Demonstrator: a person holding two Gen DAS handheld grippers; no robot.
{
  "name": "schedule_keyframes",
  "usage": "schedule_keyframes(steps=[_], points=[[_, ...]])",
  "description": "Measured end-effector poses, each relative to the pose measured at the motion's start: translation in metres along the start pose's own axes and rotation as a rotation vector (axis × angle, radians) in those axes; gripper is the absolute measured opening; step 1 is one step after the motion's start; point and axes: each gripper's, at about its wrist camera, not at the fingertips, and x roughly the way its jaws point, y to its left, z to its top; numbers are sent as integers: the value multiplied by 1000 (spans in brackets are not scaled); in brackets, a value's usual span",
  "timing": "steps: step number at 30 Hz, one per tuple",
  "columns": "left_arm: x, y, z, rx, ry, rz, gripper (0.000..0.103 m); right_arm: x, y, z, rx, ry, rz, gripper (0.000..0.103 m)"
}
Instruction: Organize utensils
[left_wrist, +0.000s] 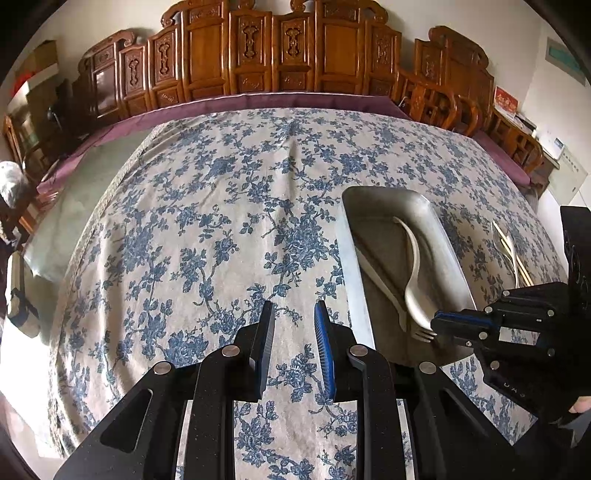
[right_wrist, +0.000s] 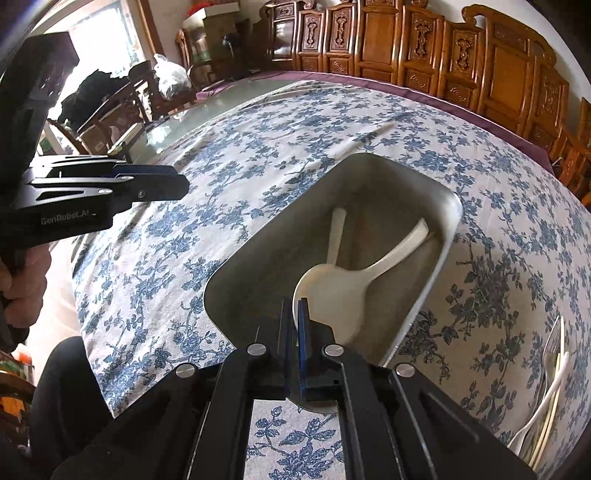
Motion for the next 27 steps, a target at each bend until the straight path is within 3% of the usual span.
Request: schedule_keyframes(steps=[6, 14, 23, 27], points=[[-7, -11, -1, 9, -11, -11, 21, -16, -6, -2, 25, -34, -9, 4], [-26, -39, -5, 35, -42, -54, 22, -68, -16, -27, 59, -115, -35, 4], [-49, -87, -16, 93, -69, -99, 22, -135, -41, -90, 100, -142, -128, 5], [-55, -112, -22, 124, -68, -121, 22, -154, -60, -117, 143, -151, -174, 16]])
